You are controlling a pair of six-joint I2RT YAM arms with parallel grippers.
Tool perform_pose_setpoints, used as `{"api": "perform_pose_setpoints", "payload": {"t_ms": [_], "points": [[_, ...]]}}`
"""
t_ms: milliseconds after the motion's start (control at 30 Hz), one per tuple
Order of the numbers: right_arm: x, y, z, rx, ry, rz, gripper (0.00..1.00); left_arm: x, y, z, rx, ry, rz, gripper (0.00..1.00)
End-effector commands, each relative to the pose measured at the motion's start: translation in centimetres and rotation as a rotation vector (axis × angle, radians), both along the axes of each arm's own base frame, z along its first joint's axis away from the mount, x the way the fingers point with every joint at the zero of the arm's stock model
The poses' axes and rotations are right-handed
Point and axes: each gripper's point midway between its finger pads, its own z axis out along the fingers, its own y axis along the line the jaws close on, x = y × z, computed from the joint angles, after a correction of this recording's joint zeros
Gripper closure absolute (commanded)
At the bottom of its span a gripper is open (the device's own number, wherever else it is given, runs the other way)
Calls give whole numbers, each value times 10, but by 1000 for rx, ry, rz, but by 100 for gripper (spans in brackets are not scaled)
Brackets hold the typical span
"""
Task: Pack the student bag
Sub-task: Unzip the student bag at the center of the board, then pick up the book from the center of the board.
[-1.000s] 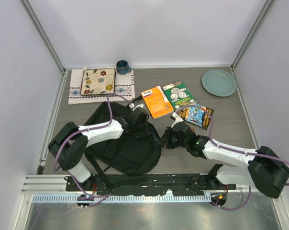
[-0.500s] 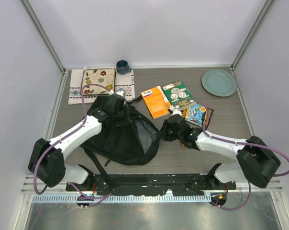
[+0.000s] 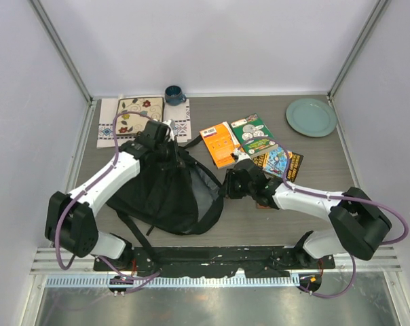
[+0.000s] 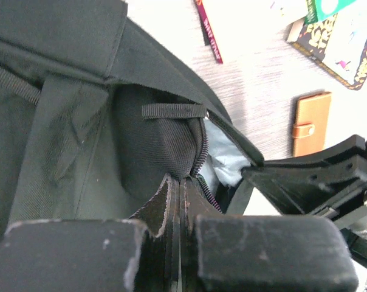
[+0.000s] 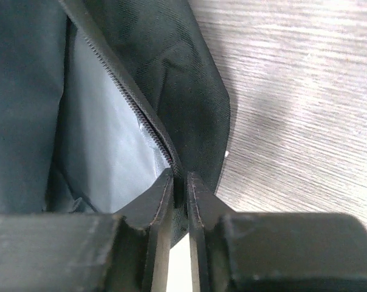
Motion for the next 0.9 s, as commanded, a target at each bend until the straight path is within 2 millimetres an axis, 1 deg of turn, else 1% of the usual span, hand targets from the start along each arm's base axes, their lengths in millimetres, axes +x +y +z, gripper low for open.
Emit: {"api": "perform_pose_setpoints", "payload": {"t_ms": [0, 33, 67, 100, 133, 167, 200, 267, 300, 333, 367, 400, 433, 467, 500, 533, 567, 600, 633, 667, 700, 733, 767, 800, 833, 867], "points": [[8, 7, 41, 14, -117, 89, 75, 19, -11, 35, -95, -36, -68, 100], [6, 7, 46, 19, -123, 98, 70, 21, -11, 33, -87, -33, -73, 100], [6, 6, 51, 29, -131, 94, 61, 23, -14, 32, -83, -25, -89, 100], [4, 6, 66, 62, -161, 92, 56, 19, -13, 30, -74, -1, -95, 100], [3, 8, 76, 96, -180, 91, 51, 20, -13, 29, -71, 5, -96, 100], [1, 6, 80, 111, -186, 87, 45, 20, -14, 29, -76, 5, -98, 100], [0, 4, 94, 142, -218, 75, 43, 21, -14, 30, -77, -4, -98, 100], [3, -7, 98, 128, -230, 15, 38, 22, -13, 30, -72, -9, -96, 100], [8, -14, 100, 110, -243, -33, 37, 21, -13, 28, -67, 0, -102, 99], [9, -29, 95, 66, -238, -93, 35, 19, -15, 29, -74, 7, -122, 97], [21, -49, 93, 12, -253, -217, 30, 19, -18, 31, -85, 11, -140, 93], [26, -64, 88, -32, -254, -285, 27, 15, -18, 27, -82, 40, -147, 84], [31, -86, 81, -83, -235, -355, 23, 13, -20, 29, -94, 42, -153, 75], [35, -98, 78, -97, -219, -394, 23, 14, -23, 33, -114, 22, -162, 56], [40, -109, 75, -98, -199, -422, 21, 13, -24, 45, -141, -3, -151, 50], [44, -117, 72, -92, -177, -443, 20, 13, -24, 49, -153, -19, -141, 44], [53, -133, 70, -71, -147, -480, 20, 16, -26, 60, -179, -60, -136, 32], [56, -139, 70, -77, -150, -483, 20, 18, -27, 69, -196, -92, -129, 26], [62, -144, 74, -65, -161, -492, 20, 18, -25, 83, -214, -126, -104, 22], [72, -157, 79, -63, -165, -529, 19, 23, -26, 94, -233, -170, -93, 17], [75, -153, 82, -41, -163, -493, 19, 25, -27, 102, -248, -196, -85, 14], [83, -154, 87, -18, -175, -494, 19, 30, -27, 109, -264, -218, -55, 11], [92, -156, 90, -13, -172, -502, 19, 37, -30, 117, -288, -254, -52, 4], [100, -165, 91, -7, -166, -525, 19, 42, -33, 119, -298, -259, -47, 2], [112, -168, 104, 0, -200, -532, 18, 49, -37, 128, -312, -276, -48, 1], [119, -174, 107, -7, -209, -550, 18, 58, -46, 121, -320, -255, -56, 0]]}}
